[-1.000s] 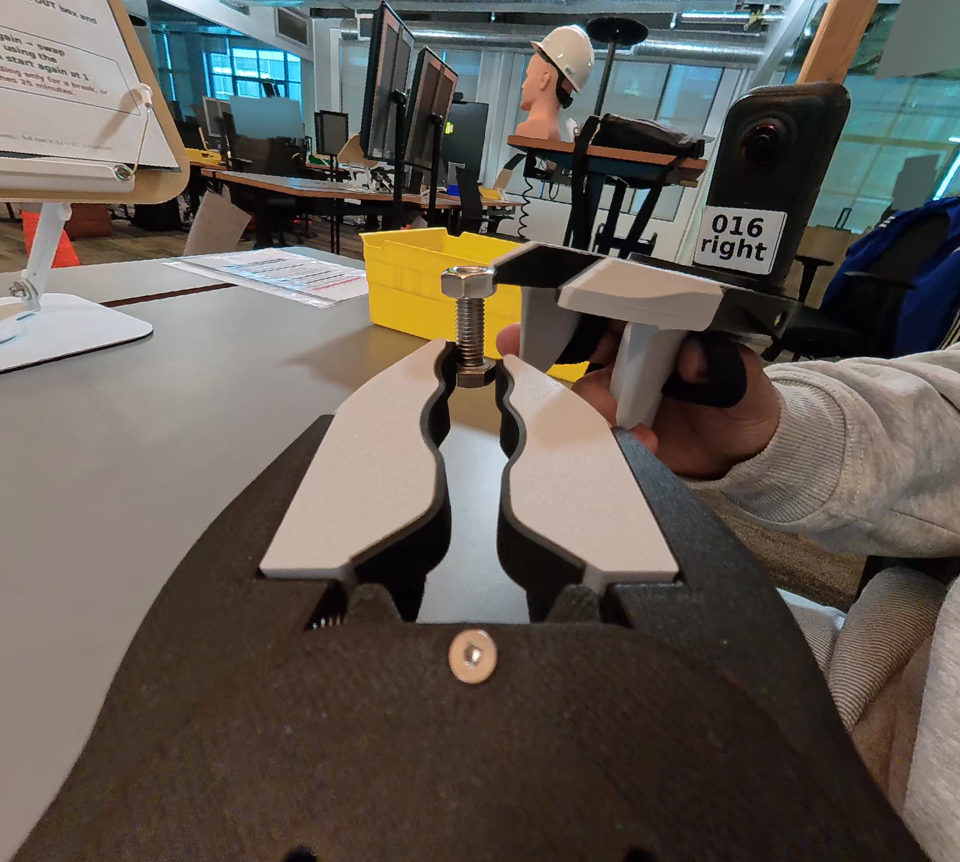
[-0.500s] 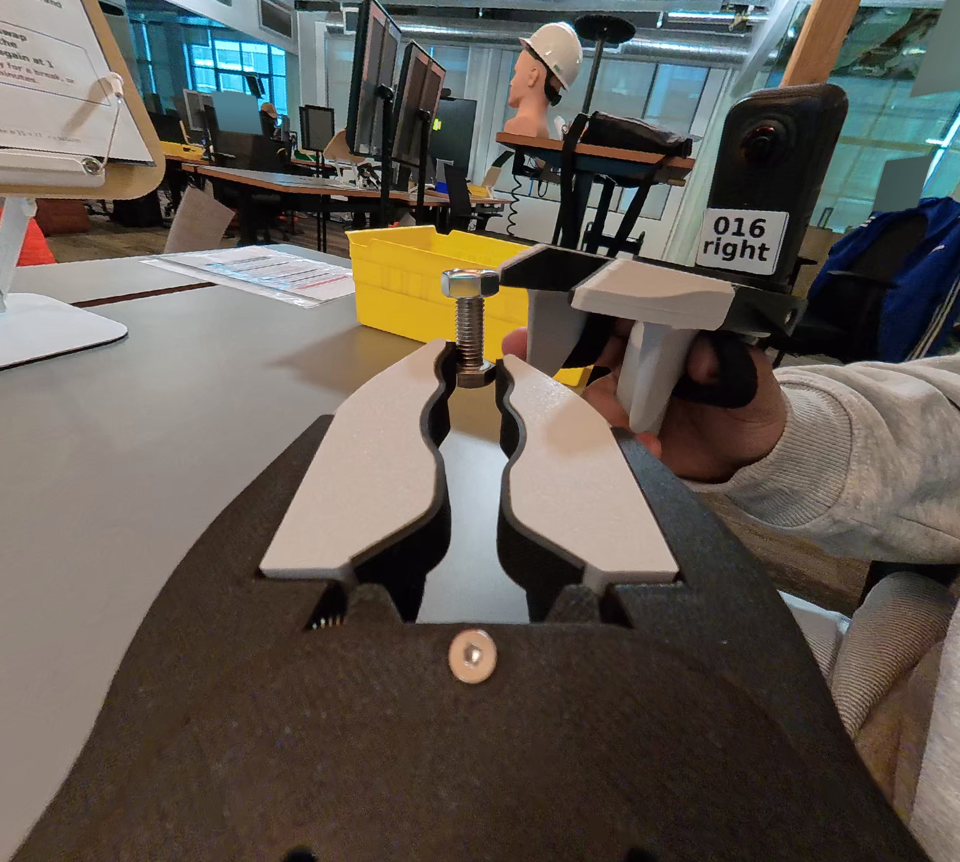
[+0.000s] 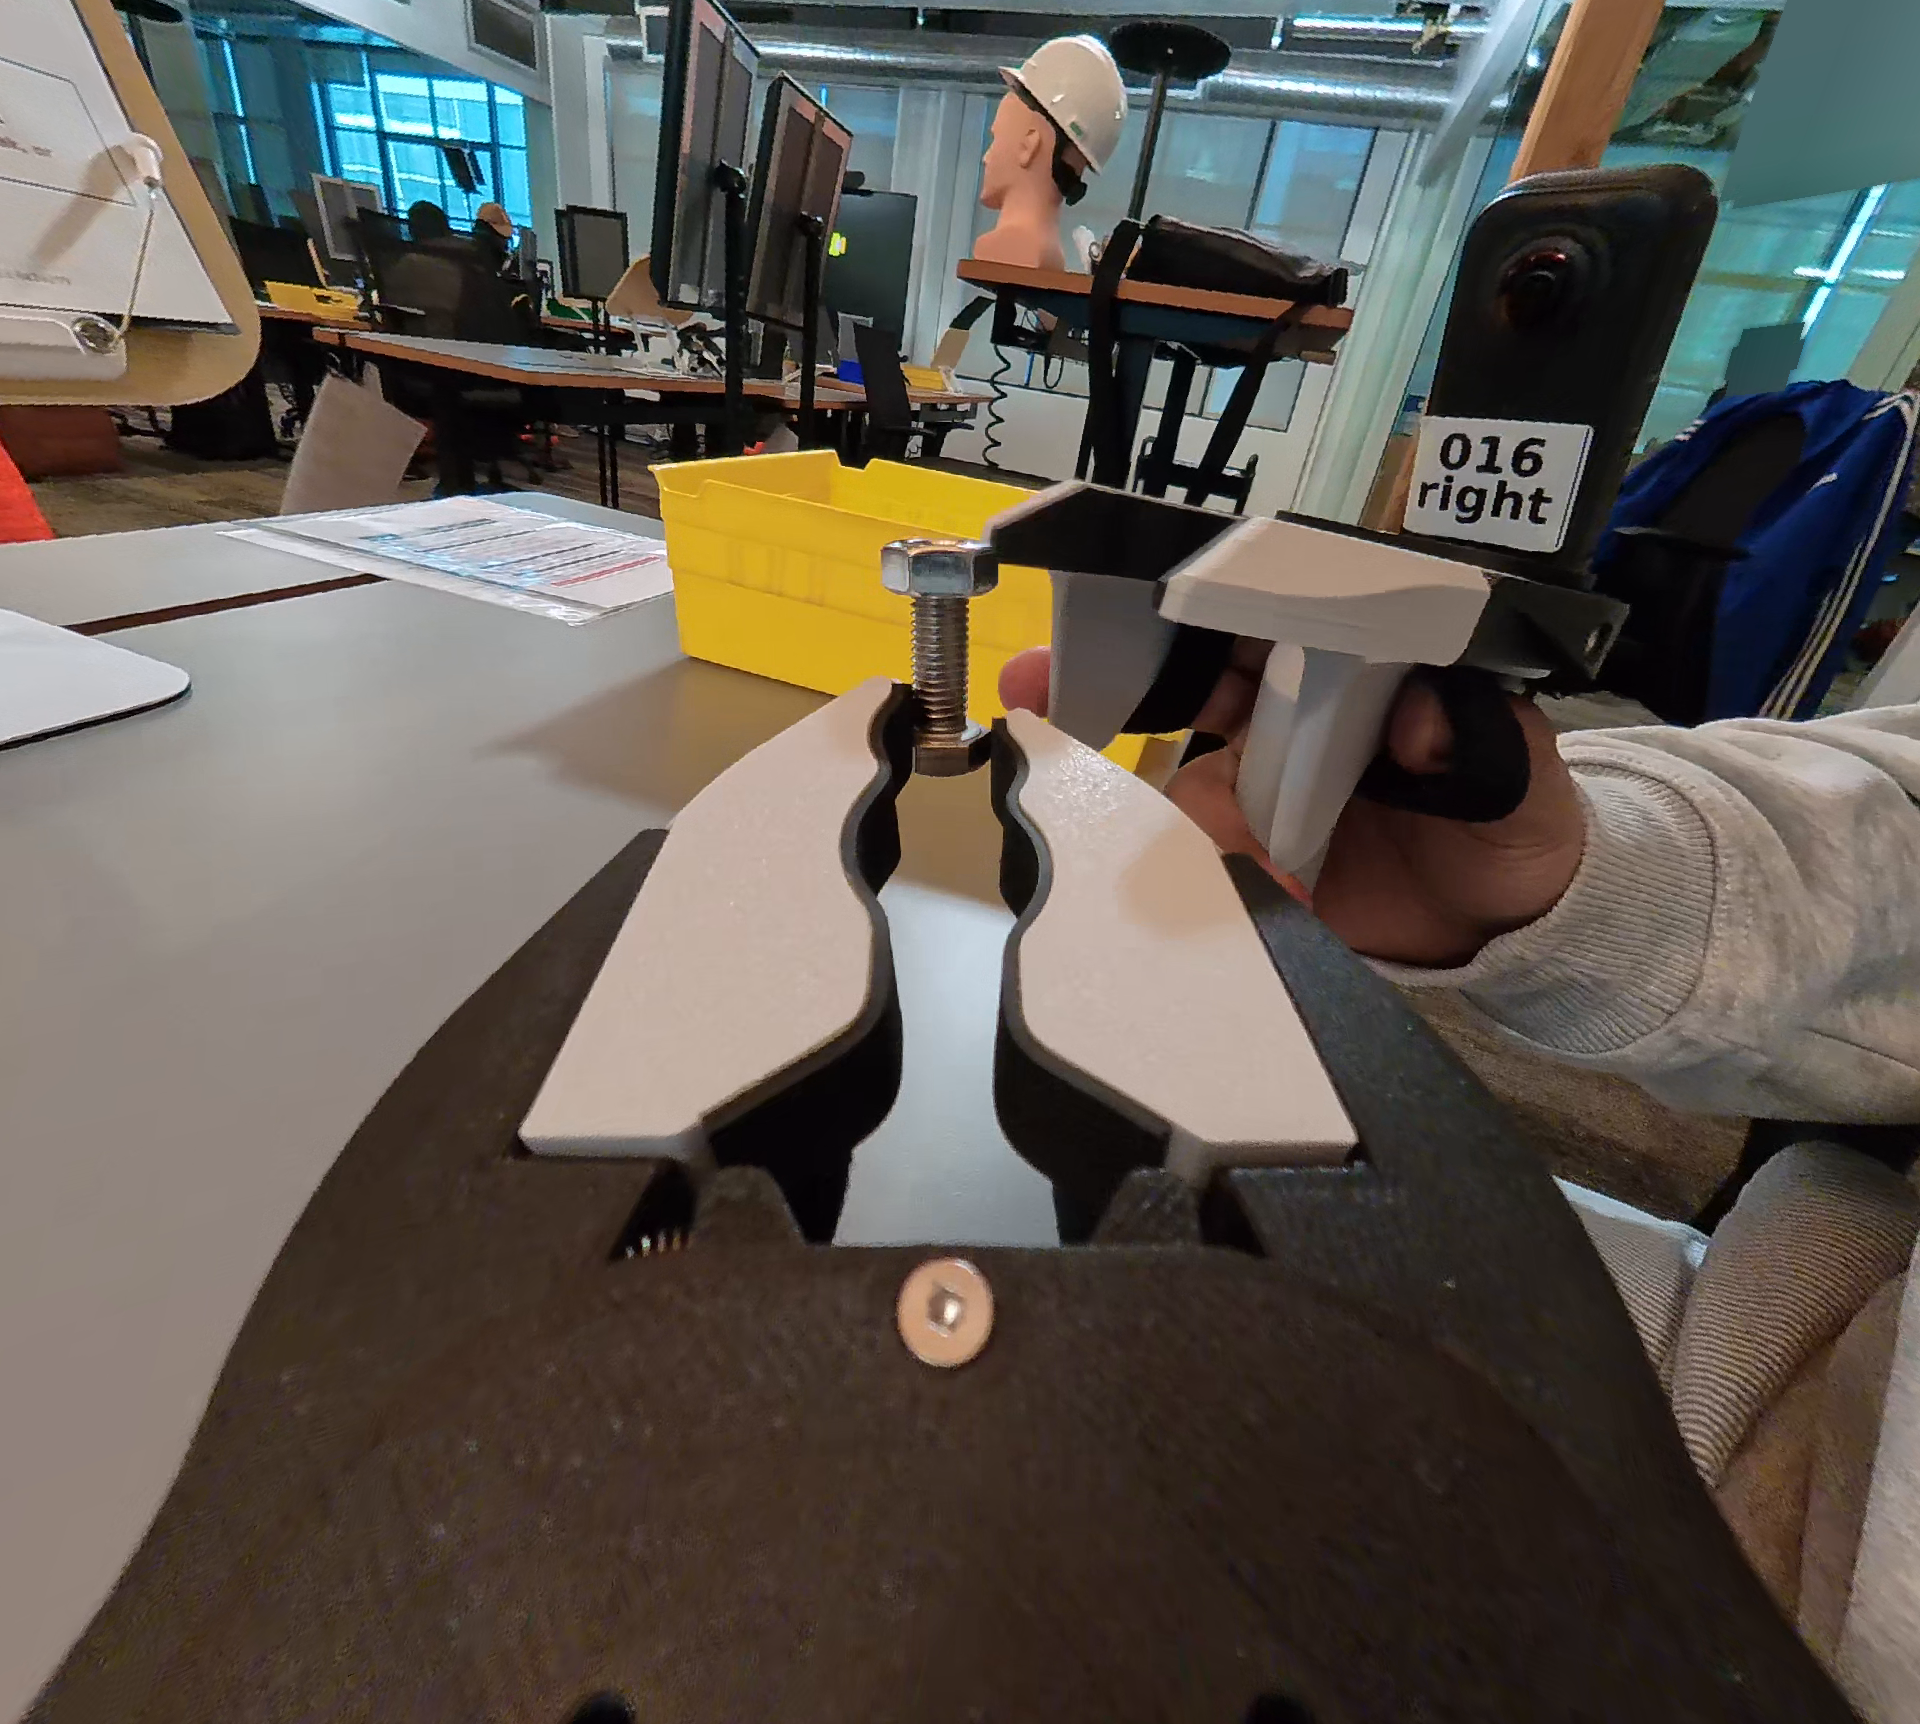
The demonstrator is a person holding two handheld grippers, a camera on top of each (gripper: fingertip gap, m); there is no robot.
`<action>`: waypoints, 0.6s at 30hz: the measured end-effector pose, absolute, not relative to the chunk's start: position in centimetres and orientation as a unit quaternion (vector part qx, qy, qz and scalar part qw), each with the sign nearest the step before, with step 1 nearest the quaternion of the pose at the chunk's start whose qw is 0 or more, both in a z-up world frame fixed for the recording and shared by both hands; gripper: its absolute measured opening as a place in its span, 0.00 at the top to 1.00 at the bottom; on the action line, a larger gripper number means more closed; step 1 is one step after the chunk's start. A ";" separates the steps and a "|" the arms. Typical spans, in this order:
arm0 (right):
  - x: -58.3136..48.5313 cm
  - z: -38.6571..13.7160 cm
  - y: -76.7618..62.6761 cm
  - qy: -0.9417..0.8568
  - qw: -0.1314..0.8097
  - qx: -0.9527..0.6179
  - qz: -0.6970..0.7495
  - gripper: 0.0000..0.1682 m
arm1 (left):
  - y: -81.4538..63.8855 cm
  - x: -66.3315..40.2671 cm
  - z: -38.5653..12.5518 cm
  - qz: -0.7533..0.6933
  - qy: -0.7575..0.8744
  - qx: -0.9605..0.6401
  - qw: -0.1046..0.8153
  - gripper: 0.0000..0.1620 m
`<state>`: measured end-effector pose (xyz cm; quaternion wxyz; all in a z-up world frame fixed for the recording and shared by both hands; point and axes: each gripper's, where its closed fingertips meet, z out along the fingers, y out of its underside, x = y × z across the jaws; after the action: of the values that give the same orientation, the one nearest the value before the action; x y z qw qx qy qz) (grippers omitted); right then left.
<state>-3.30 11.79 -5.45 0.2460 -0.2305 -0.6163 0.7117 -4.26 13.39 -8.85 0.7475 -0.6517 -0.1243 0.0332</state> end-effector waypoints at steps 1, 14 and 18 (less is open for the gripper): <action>-3.5 -5.5 11.9 -0.615 0.248 -0.234 0.711 0.78 | 13.4 -4.2 -8.9 0.034 -0.123 -0.652 0.747 0.90; -3.4 -5.6 10.2 -0.624 0.225 -0.213 0.717 0.76 | 11.9 -5.0 -8.9 0.049 -0.144 -0.647 0.747 0.90; -3.6 -5.9 9.6 -0.625 0.217 -0.209 0.720 0.69 | 11.8 -4.7 -9.0 0.053 -0.141 -0.653 0.742 0.90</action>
<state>-3.63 9.63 -5.87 0.2169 -0.2093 -0.6253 0.7198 -4.73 11.76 -8.96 0.7423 -0.6529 -0.1408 0.0529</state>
